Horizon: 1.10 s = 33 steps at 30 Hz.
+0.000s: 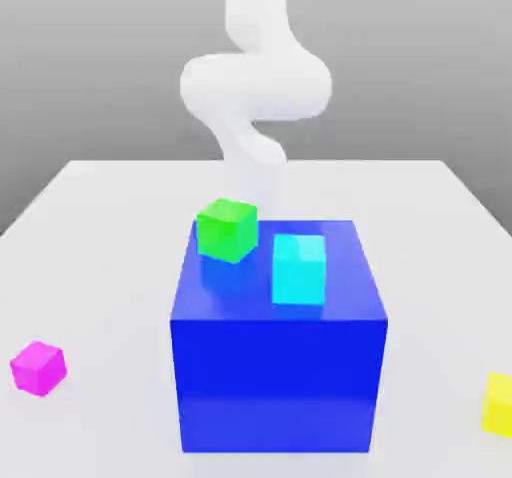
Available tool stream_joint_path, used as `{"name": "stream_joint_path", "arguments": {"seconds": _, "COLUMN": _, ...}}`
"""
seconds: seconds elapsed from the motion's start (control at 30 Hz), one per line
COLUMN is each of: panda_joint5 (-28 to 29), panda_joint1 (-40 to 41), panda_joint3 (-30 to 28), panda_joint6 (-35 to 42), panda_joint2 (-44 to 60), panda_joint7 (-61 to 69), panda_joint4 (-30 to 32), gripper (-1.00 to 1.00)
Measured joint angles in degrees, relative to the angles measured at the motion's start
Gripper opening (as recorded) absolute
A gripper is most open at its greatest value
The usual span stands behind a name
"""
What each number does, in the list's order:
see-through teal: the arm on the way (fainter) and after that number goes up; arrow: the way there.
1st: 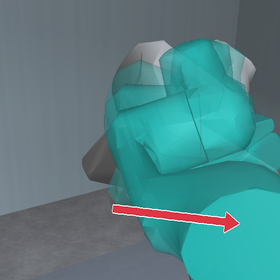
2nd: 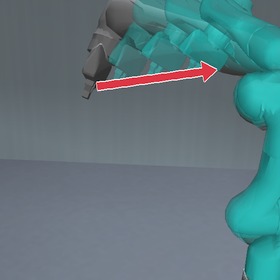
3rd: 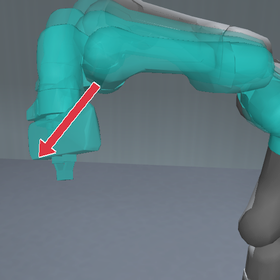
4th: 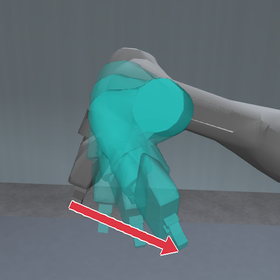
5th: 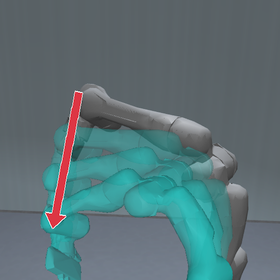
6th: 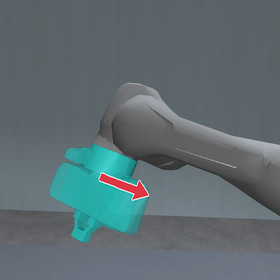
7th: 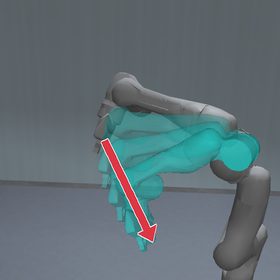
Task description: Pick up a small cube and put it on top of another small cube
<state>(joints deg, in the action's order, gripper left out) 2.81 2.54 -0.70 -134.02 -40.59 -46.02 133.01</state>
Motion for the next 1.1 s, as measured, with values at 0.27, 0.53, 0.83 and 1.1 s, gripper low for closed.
{"name": "stream_joint_path", "arguments": {"seconds": 0.27, "panda_joint5": 6.8, "panda_joint1": 7.74, "panda_joint3": -4.64, "panda_joint6": -7.2, "panda_joint2": 16.98, "panda_joint7": 1.18, "panda_joint4": 3.97, "gripper": 0.0}}
{"name": "stream_joint_path", "arguments": {"seconds": 0.53, "panda_joint5": 6.62, "panda_joint1": 13.22, "panda_joint3": -12.32, "panda_joint6": -14.73, "panda_joint2": 33.51, "panda_joint7": 7.22, "panda_joint4": 8.01, "gripper": 0.0}}
{"name": "stream_joint_path", "arguments": {"seconds": 0.83, "panda_joint5": -8.8, "panda_joint1": 24.55, "panda_joint3": -12.18, "panda_joint6": -23.63, "panda_joint2": 52.29, "panda_joint7": 24.67, "panda_joint4": 12.3, "gripper": 0.0}}
{"name": "stream_joint_path", "arguments": {"seconds": 1.1, "panda_joint5": -14.73, "panda_joint1": 29.83, "panda_joint3": -6.48, "panda_joint6": -32.19, "panda_joint2": 63.79, "panda_joint7": 29.61, "panda_joint4": 10.44, "gripper": -1.0}}
